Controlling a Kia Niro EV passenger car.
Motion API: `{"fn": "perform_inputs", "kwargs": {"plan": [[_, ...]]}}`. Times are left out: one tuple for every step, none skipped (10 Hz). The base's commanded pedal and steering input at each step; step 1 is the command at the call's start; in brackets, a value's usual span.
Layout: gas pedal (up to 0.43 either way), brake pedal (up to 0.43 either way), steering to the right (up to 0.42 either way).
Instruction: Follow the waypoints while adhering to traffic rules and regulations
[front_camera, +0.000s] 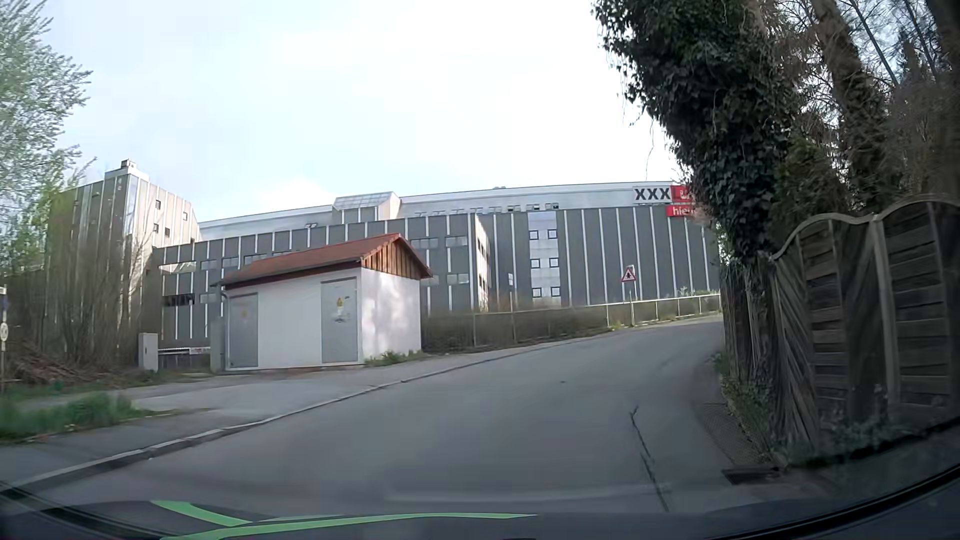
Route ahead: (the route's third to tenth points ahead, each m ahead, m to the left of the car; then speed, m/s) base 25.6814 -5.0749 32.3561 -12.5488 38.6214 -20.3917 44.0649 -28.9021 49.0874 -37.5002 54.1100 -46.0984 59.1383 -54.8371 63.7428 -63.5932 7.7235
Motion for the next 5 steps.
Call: {"fn": "perform_inputs", "kwargs": {"plan": [[0.228, 0.000, 0.120], [0.228, 0.000, 0.122], [0.228, 0.000, 0.123], [0.228, 0.000, 0.124], [0.228, 0.000, 0.126]]}}
